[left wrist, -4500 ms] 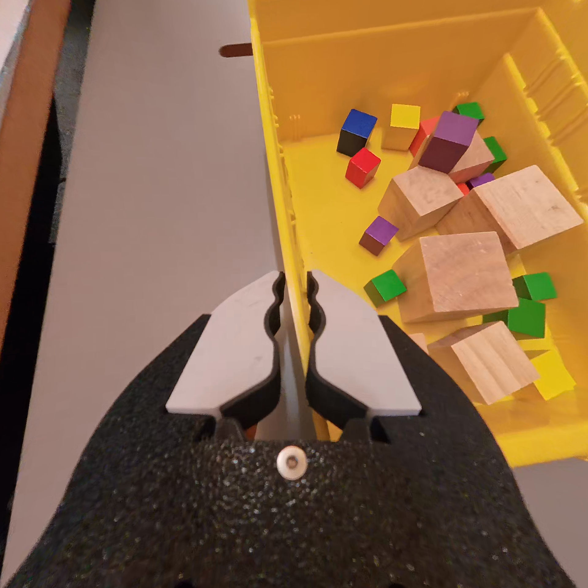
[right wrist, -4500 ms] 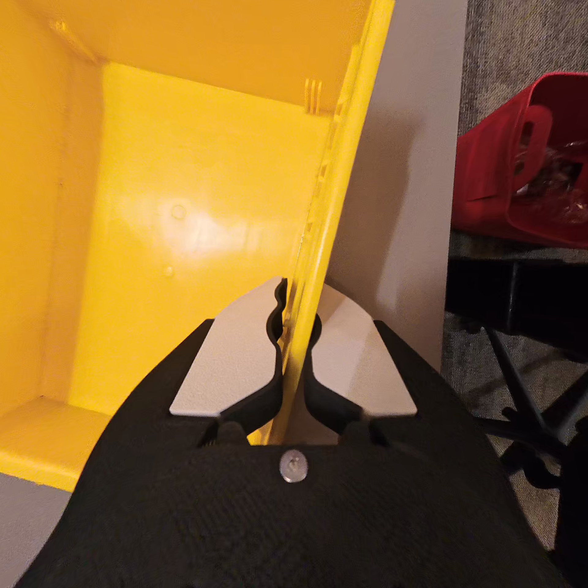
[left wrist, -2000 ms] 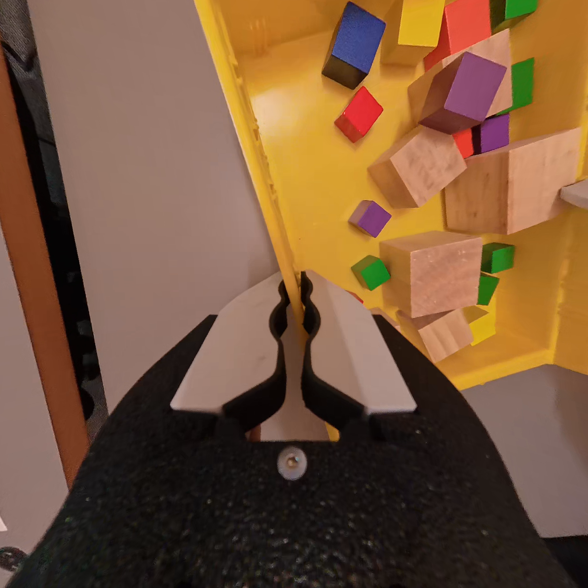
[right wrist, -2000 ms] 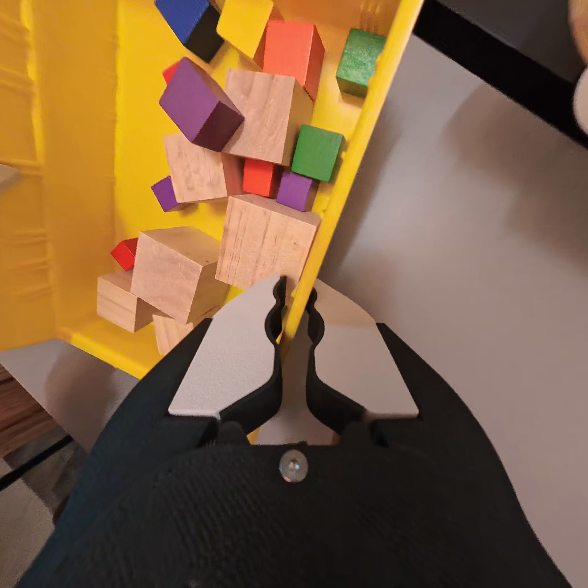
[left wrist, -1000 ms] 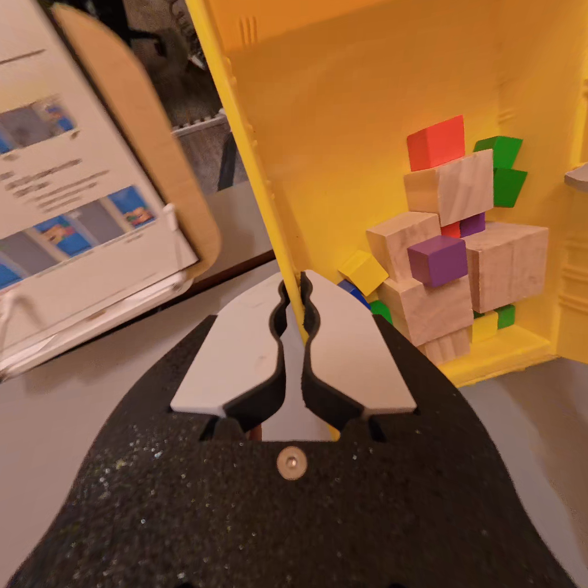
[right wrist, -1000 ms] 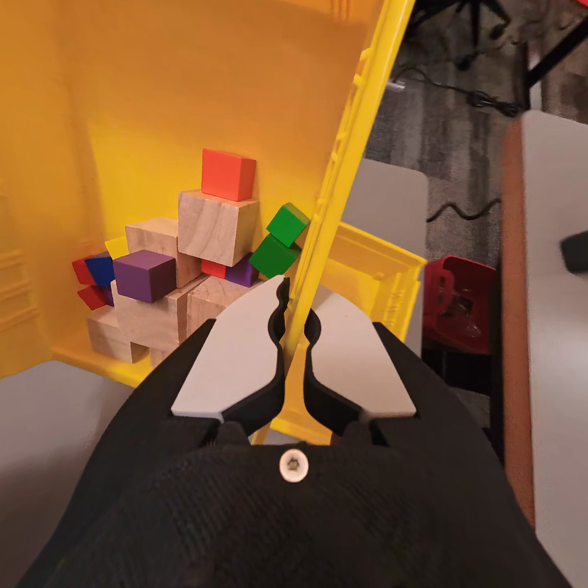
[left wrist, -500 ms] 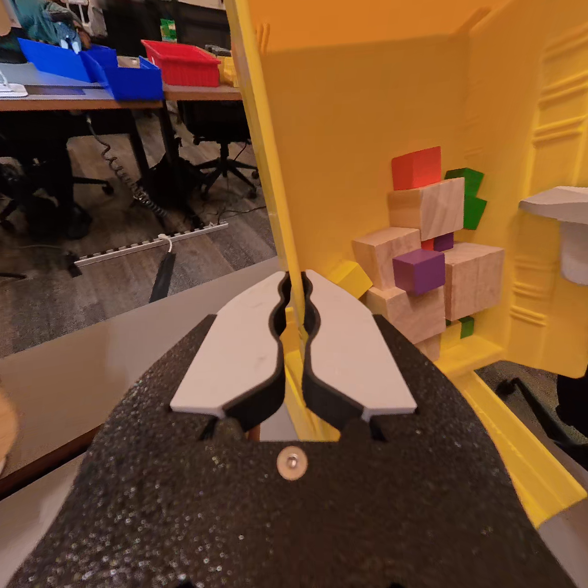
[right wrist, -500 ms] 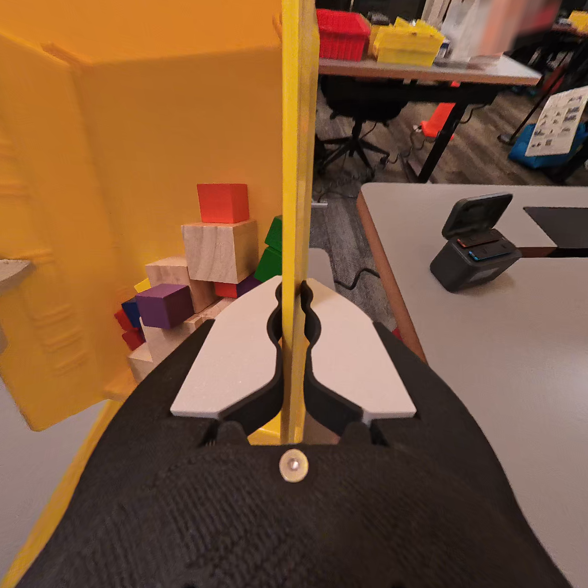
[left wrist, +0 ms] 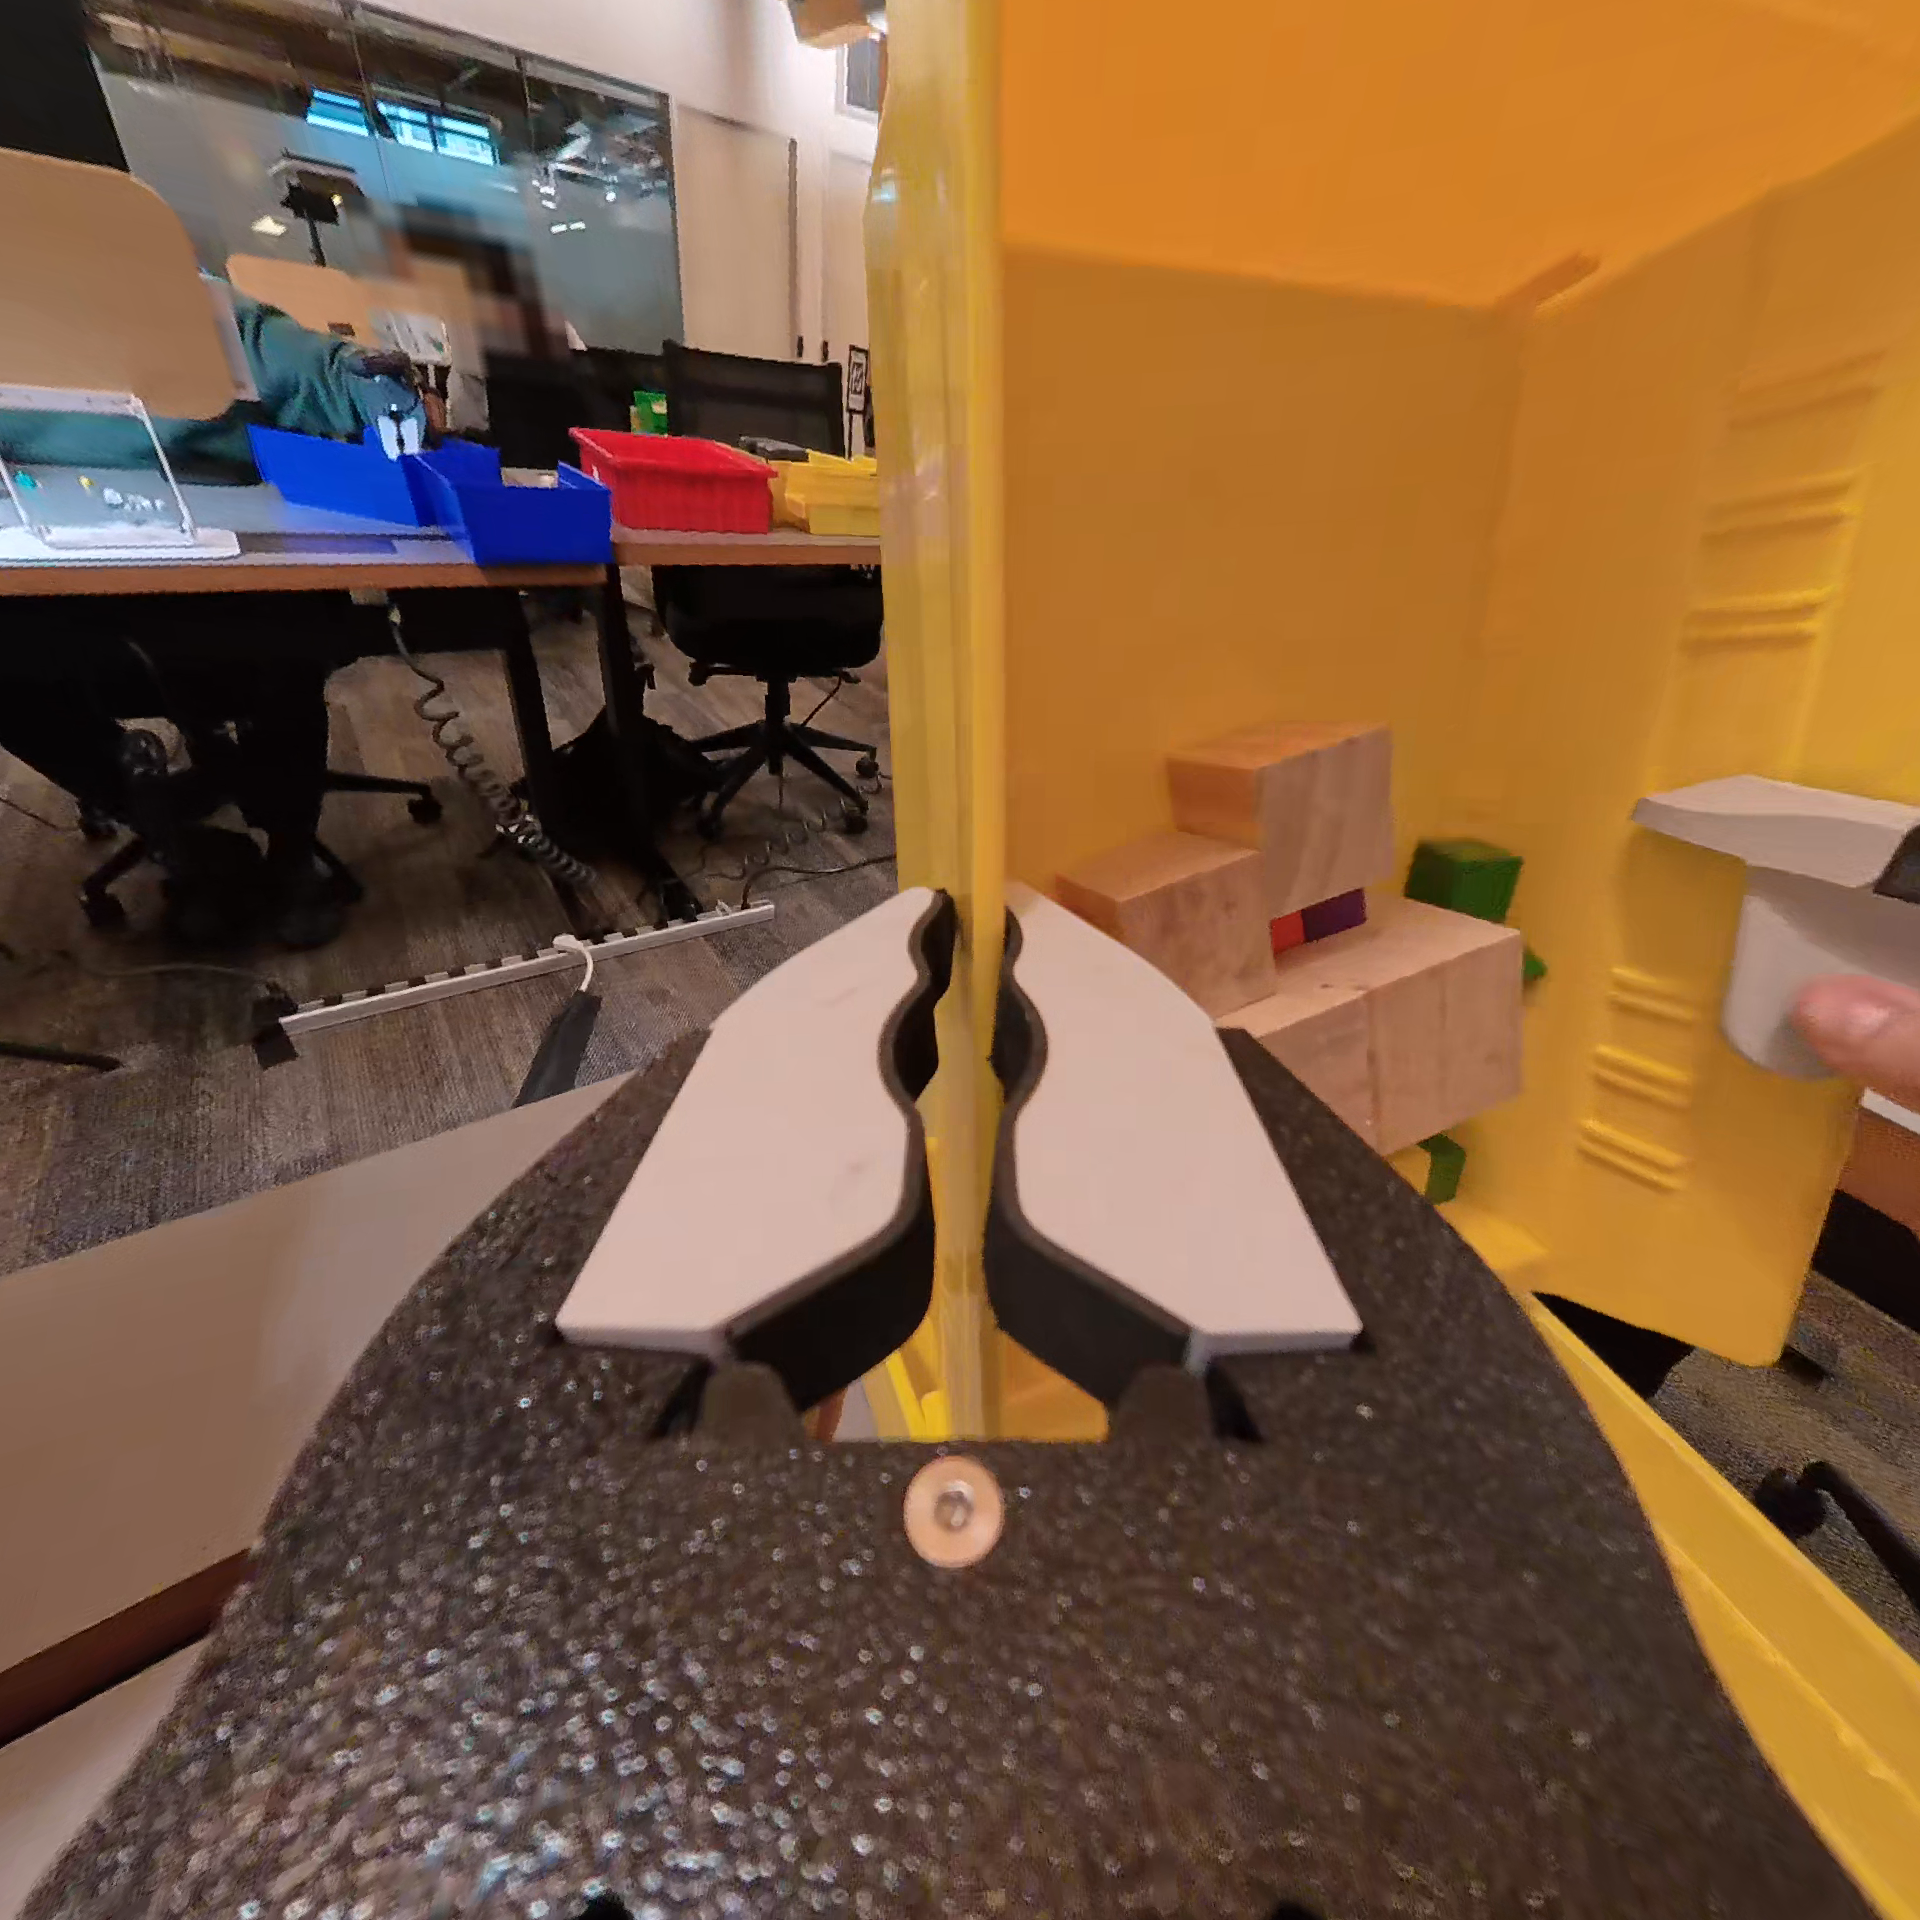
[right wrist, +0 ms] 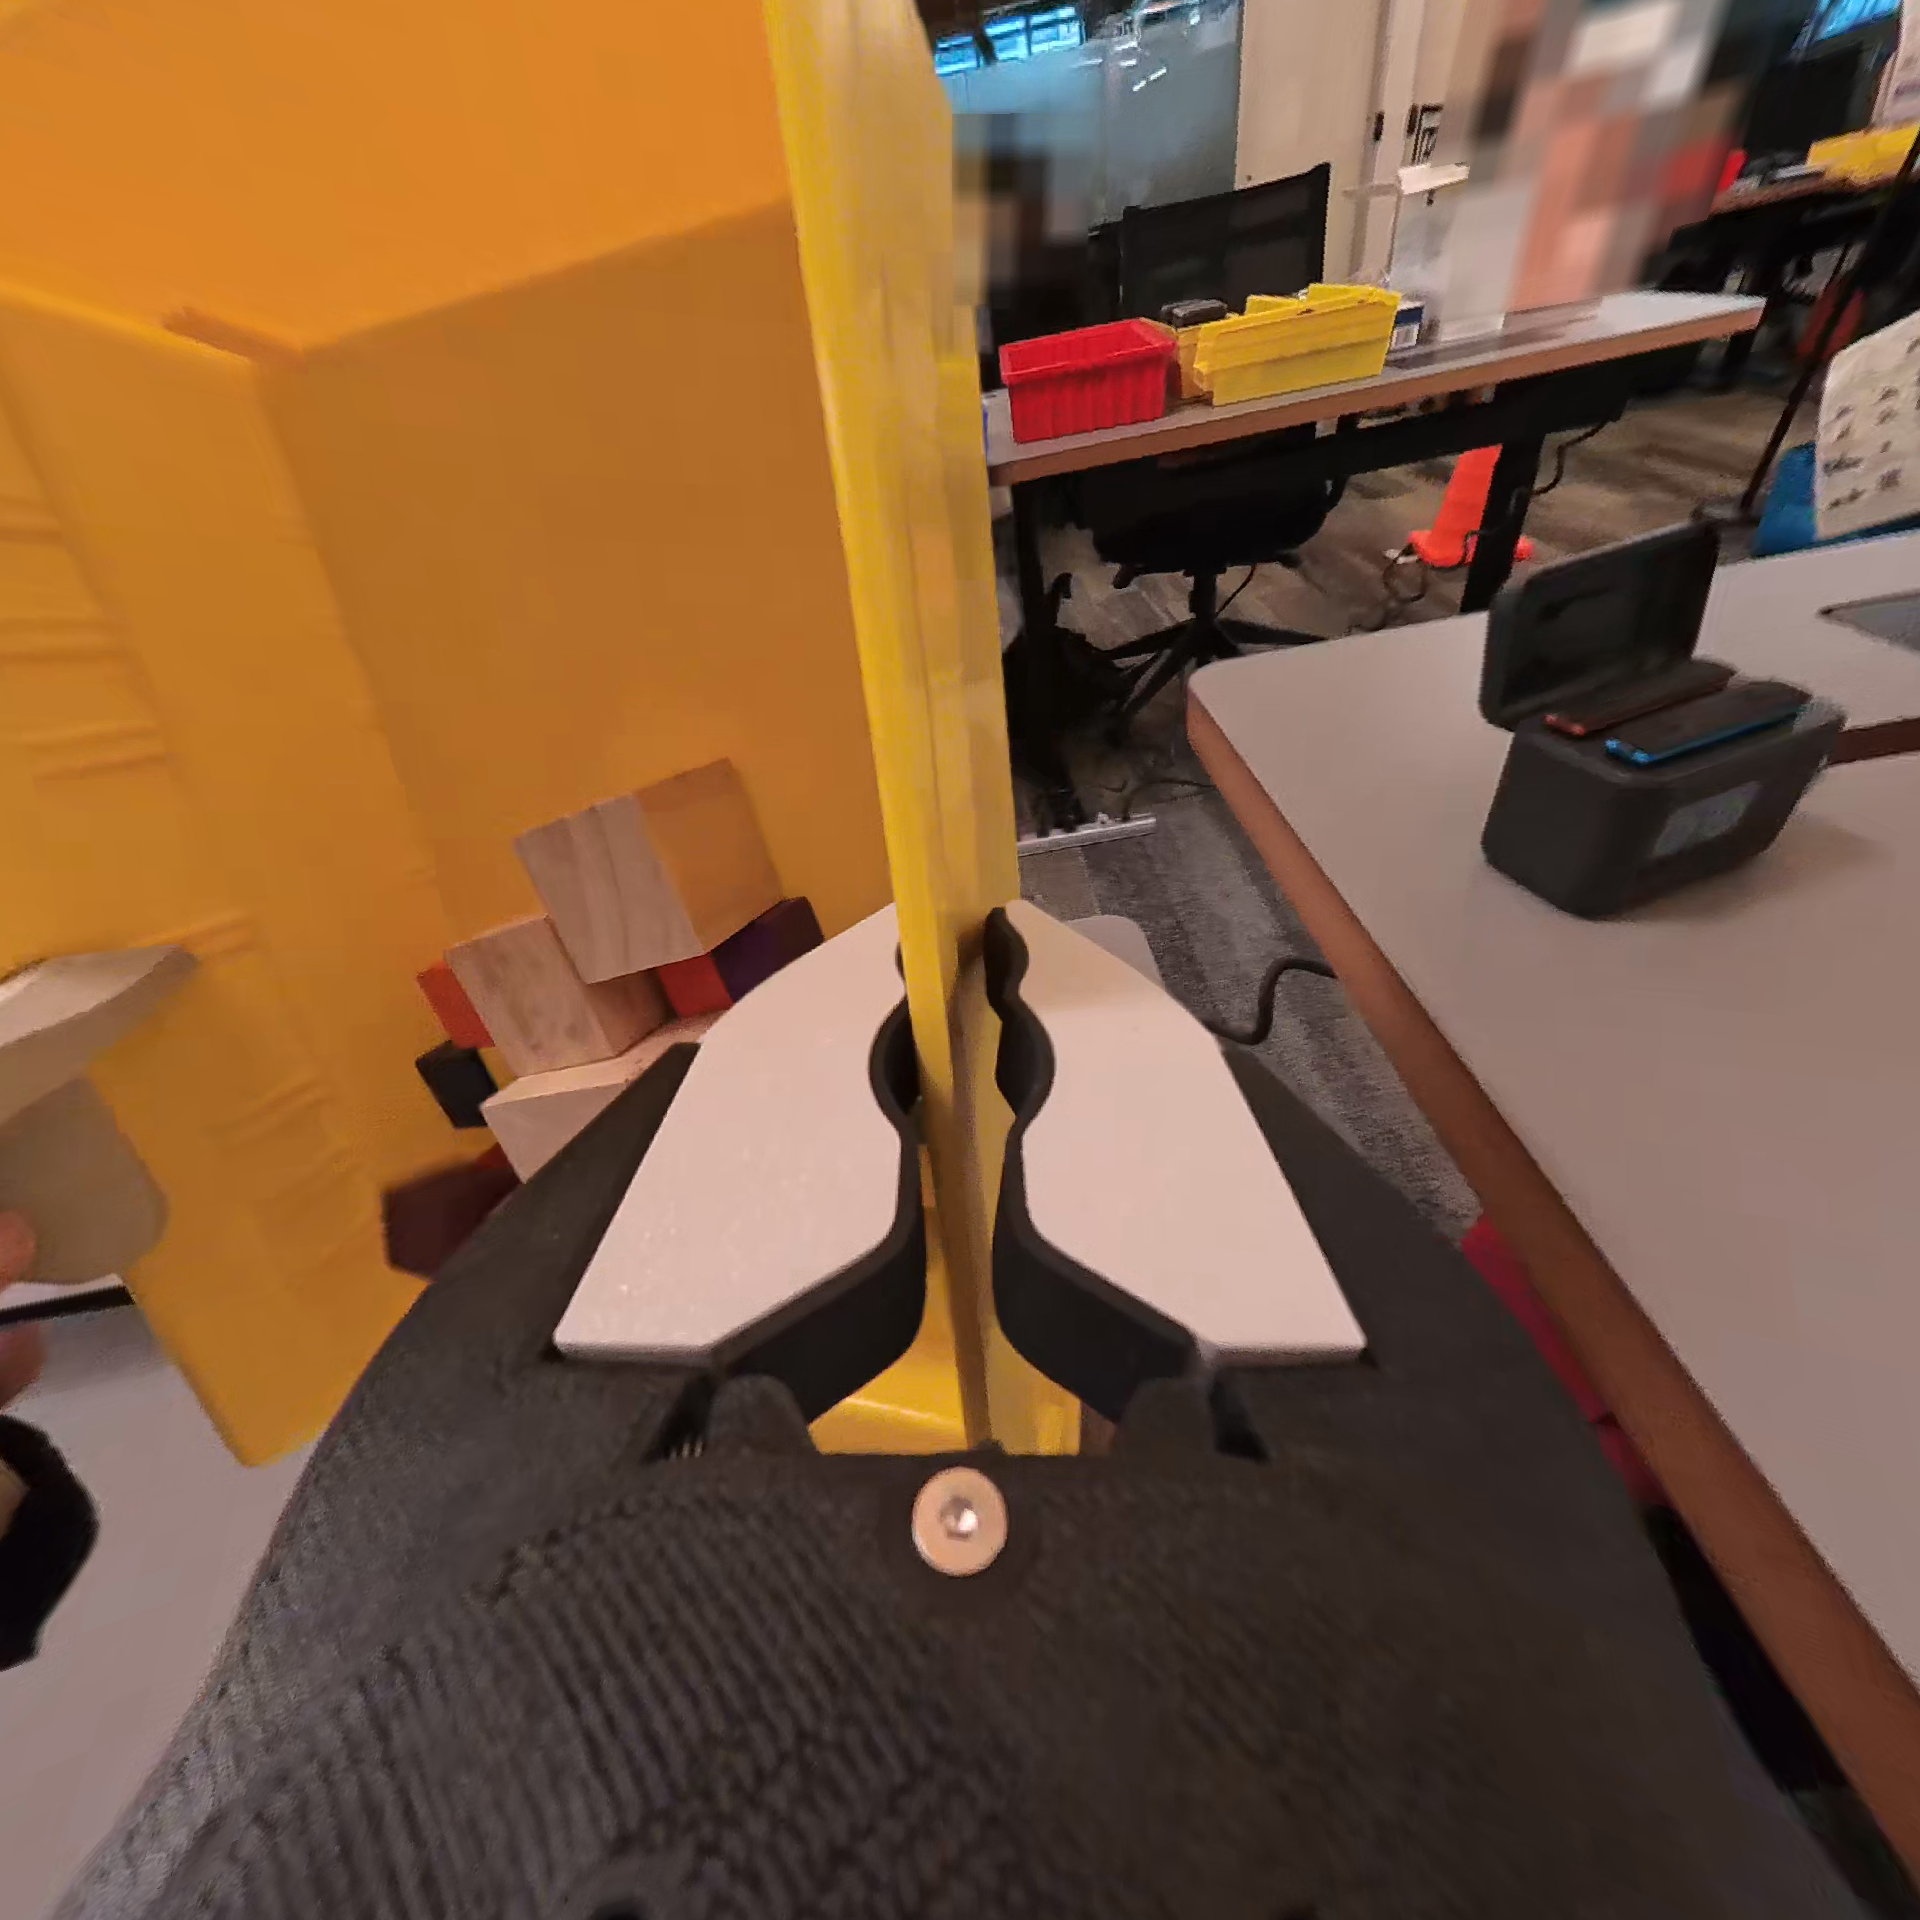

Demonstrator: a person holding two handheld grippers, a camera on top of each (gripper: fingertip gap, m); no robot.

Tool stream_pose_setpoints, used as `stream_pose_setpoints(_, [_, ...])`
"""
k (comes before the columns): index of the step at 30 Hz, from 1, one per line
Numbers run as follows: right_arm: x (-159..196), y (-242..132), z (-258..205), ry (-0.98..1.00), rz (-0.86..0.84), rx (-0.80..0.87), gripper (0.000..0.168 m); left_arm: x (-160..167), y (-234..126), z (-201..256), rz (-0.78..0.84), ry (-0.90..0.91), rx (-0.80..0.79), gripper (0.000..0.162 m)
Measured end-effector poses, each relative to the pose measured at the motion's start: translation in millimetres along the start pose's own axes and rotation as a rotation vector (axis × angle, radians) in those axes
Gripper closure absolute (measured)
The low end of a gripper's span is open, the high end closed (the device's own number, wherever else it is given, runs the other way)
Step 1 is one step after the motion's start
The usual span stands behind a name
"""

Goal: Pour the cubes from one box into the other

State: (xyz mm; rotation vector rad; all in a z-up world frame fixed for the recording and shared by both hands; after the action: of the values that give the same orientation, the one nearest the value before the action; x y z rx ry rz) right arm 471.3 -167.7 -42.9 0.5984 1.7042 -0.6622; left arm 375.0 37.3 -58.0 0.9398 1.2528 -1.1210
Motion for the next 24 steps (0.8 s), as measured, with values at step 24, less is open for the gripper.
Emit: stream_pose_setpoints(24, [2,0,10,0.012,0.329,-0.054,0.159,-10,7,5,0.246,-0.001,0.133,0.153])
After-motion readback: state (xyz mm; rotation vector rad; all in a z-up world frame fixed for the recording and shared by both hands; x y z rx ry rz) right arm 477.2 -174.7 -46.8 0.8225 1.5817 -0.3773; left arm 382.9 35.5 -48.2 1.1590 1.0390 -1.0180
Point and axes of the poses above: each gripper's, where its closed fingertips meet, y out along the fingers, x out of its underside, z = x × y across the jaws, the point moved 7 cm from there along -y, back along the fingers, and after that the axes turned 9 degrees about -x, right-handed, at the moved point
